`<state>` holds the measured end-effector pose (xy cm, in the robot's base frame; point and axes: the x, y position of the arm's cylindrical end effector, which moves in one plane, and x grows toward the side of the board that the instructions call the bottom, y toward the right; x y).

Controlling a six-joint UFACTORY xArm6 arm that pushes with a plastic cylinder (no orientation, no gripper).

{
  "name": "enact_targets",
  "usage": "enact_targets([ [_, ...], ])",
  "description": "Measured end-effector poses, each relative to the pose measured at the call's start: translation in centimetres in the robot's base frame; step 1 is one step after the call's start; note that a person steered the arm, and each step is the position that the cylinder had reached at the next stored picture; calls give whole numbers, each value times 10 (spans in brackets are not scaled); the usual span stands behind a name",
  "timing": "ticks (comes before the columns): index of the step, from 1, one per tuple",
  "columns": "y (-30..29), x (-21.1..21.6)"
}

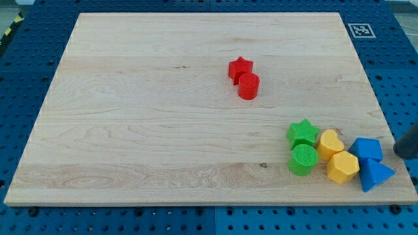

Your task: Tap the blue triangle

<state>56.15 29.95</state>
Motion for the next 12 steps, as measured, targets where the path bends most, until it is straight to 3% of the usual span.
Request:
enact_targets([
  [2,-3,56],
  [12,-49,56],
])
